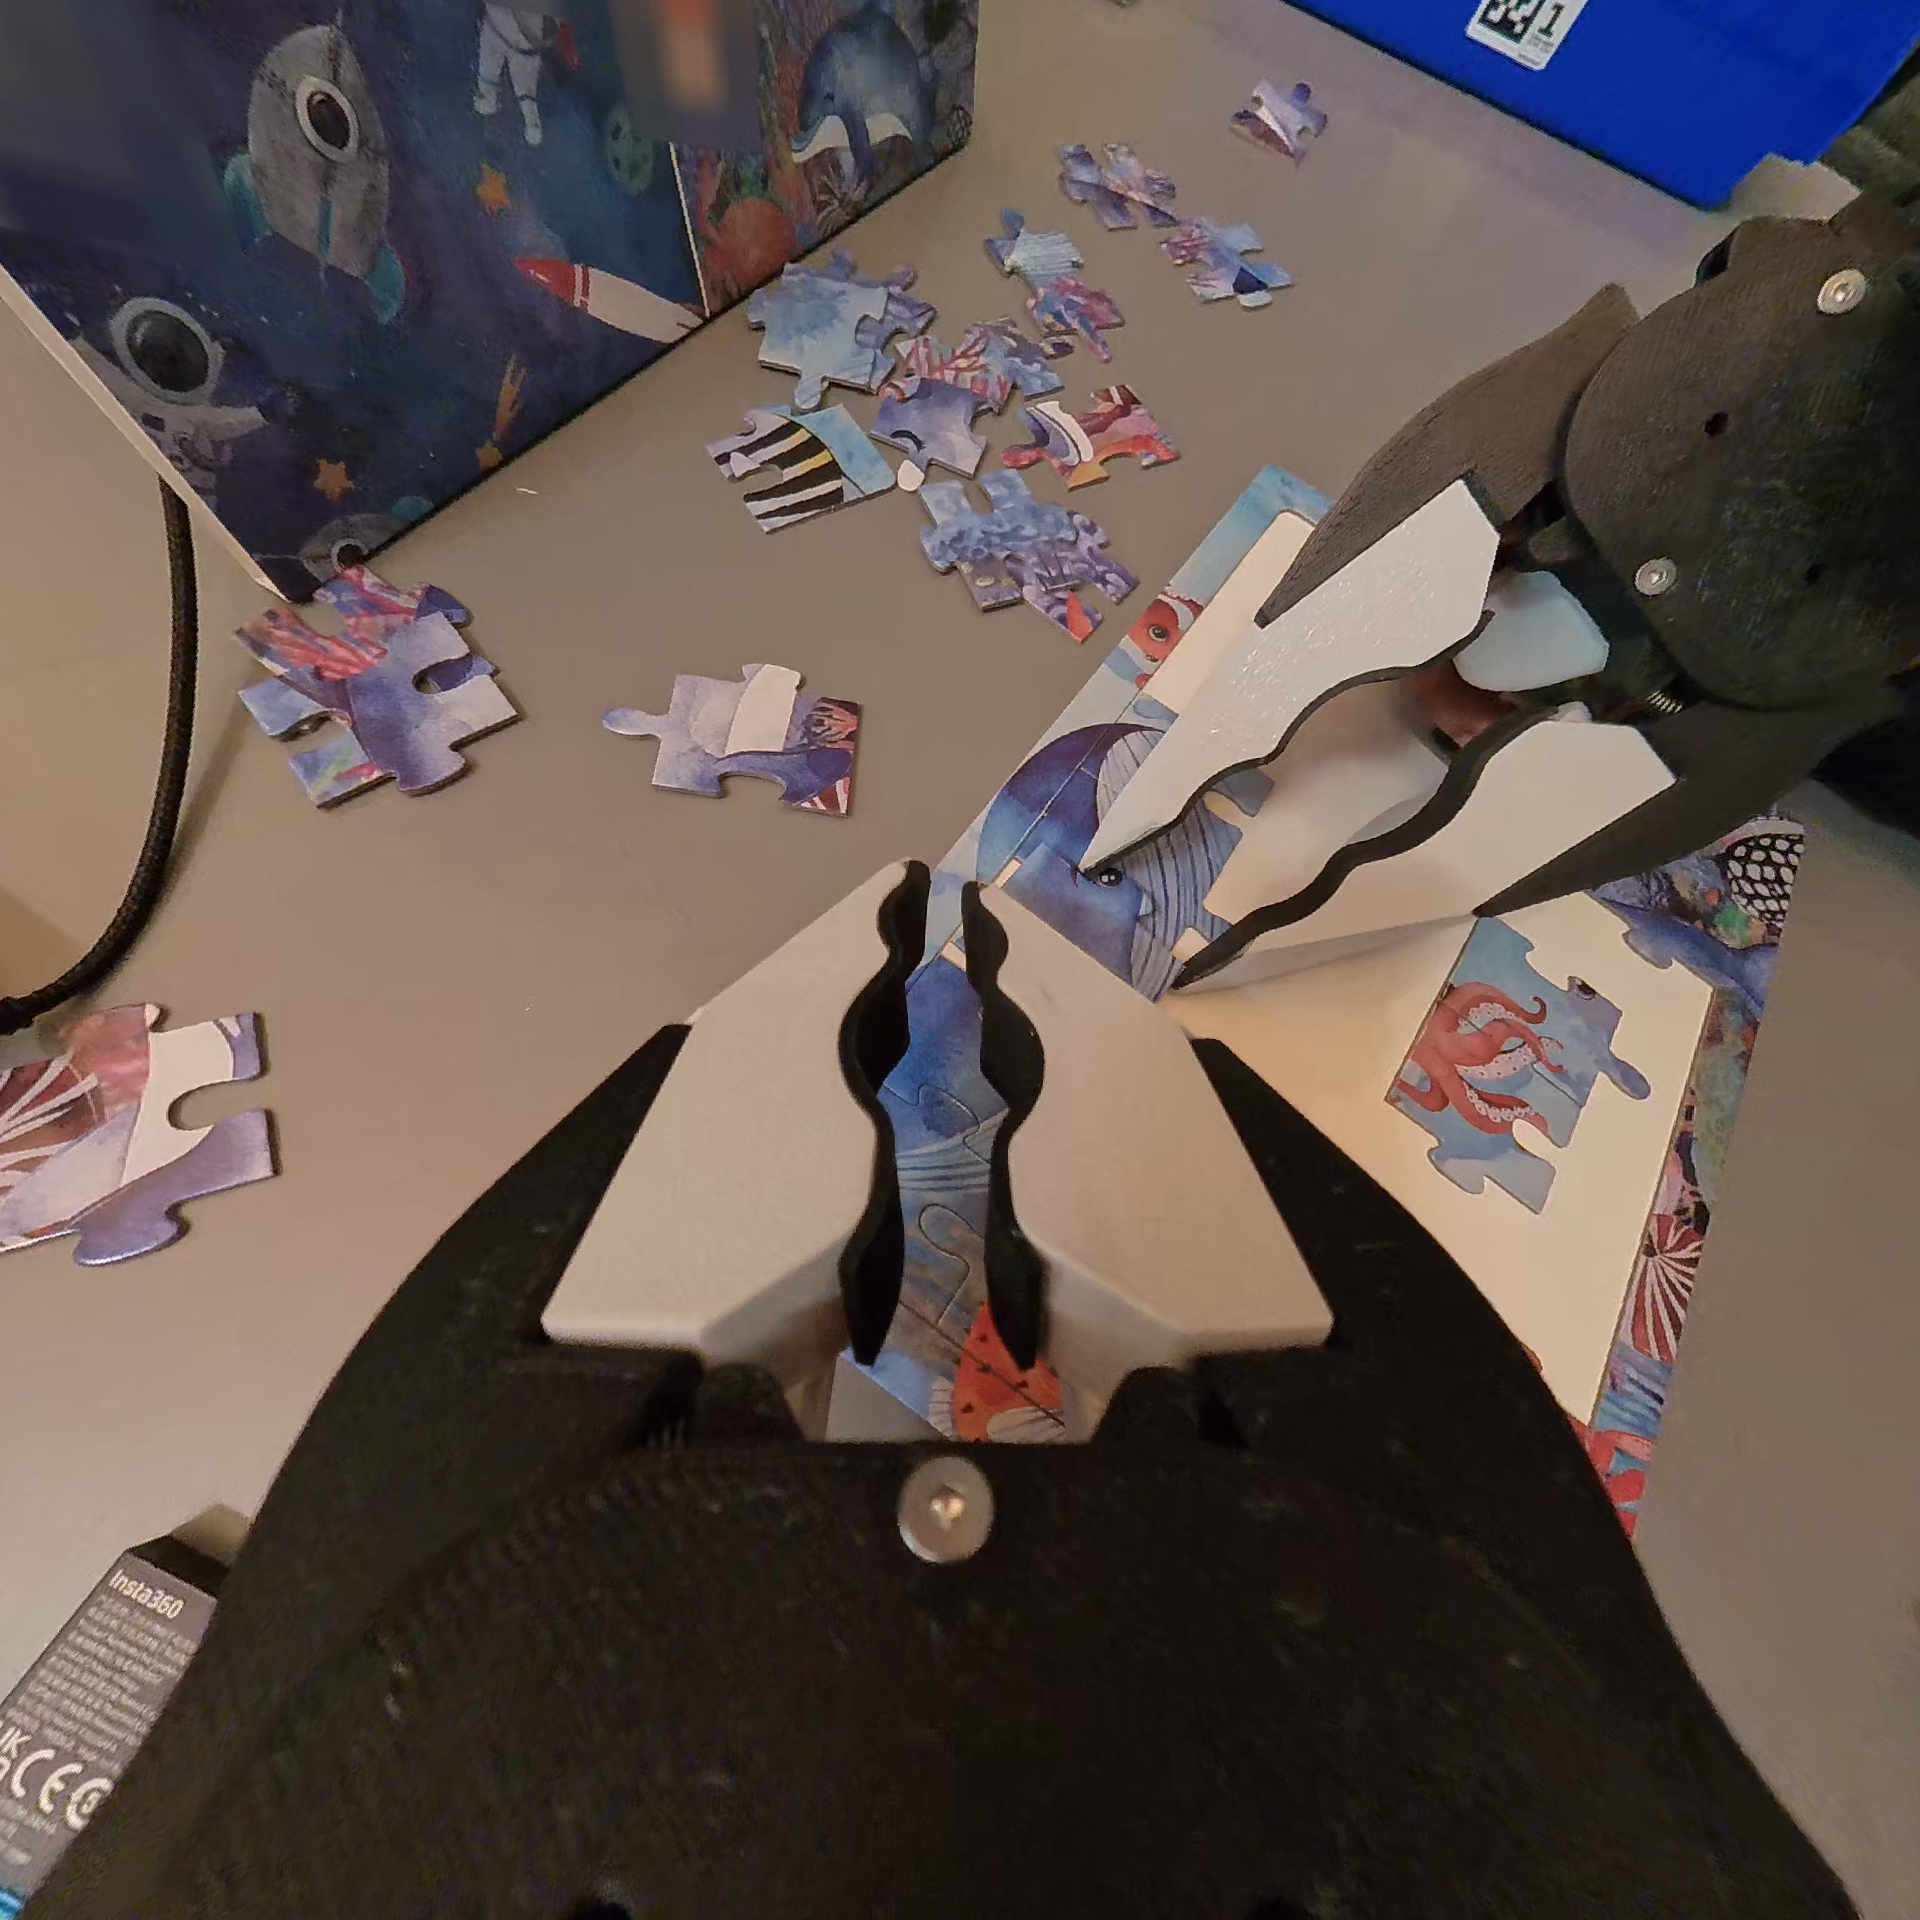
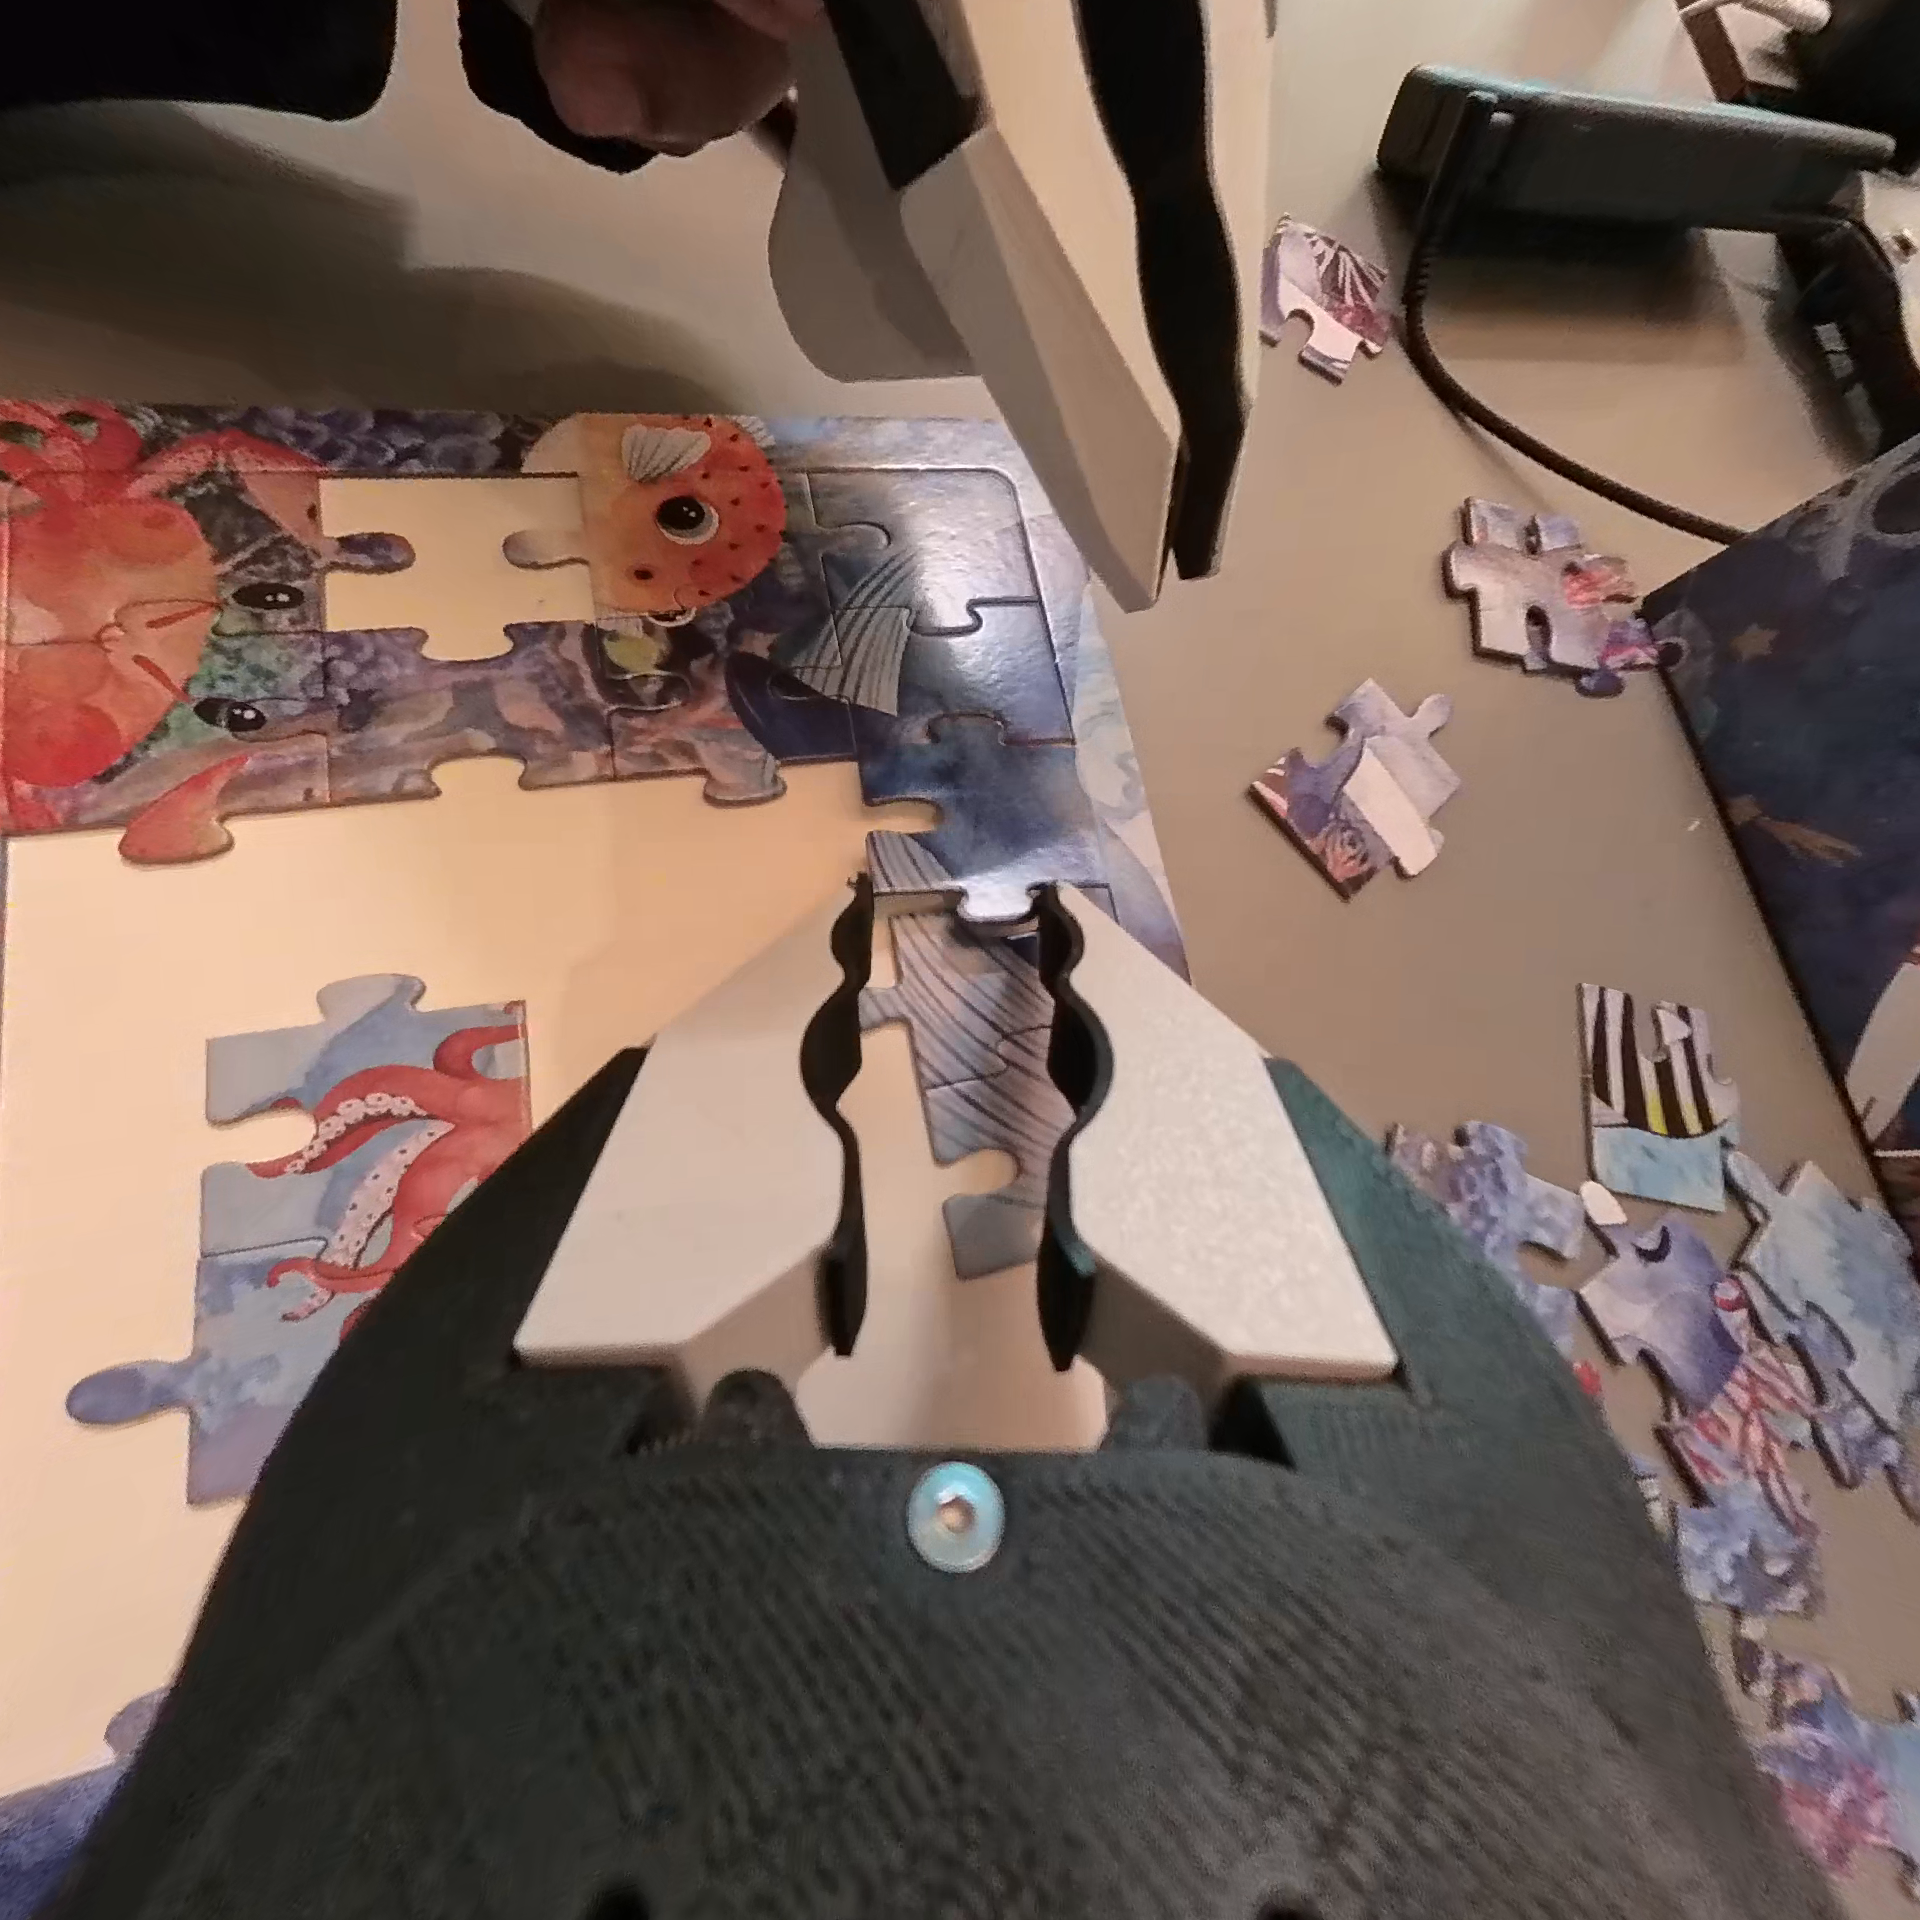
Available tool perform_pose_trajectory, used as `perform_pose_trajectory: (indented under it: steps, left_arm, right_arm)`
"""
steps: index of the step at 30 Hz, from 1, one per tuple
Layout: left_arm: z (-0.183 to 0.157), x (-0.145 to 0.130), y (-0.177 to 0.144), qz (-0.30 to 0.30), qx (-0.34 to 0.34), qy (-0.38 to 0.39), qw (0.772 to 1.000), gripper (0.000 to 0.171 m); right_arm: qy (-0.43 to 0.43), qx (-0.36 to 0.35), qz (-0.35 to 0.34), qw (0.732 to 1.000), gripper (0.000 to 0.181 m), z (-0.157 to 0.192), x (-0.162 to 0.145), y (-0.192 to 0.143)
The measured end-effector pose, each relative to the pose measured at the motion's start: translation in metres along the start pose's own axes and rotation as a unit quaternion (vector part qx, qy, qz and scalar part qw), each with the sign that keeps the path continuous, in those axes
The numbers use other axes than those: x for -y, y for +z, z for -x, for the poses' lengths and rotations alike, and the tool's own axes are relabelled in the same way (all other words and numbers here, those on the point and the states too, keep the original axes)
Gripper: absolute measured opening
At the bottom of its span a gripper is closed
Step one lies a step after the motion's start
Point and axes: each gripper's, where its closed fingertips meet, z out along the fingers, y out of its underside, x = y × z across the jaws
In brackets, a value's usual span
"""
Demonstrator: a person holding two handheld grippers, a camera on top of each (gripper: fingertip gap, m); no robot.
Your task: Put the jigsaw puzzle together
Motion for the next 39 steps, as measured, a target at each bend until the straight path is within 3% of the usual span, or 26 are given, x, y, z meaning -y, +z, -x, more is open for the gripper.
perform_pose_trajectory:
  steps: [13,20,26,31,39]
  left_arm:
    - [-0.001,-0.005,0.003,0.016,0.0,0.003,1.0,0.003]
    - [-0.017,-0.015,0.013,0.051,-0.032,0.028,0.998,0.004]
    - [-0.018,-0.039,0.025,0.12,-0.012,0.059,0.991,0.006]
    - [-0.02,-0.039,0.026,0.119,-0.012,0.059,0.991,0.001]
    - [-0.022,-0.039,0.028,0.114,-0.023,0.037,0.992,0.0]
  right_arm:
    - [0.026,-0.007,-0.018,0.999,0.035,-0.007,0.003,-0.006]
    - [0.047,-0.041,-0.042,0.997,0.0,-0.016,0.01,-0.009]
    - [0.073,-0.048,-0.002,0.996,0.0,-0.019,-0.004,0.001]
    - [0.091,-0.031,-0.003,0.995,0.0,-0.015,-0.005,0.003]
    - [0.096,-0.08,0.011,0.992,0.0,-0.03,-0.004,0.01]
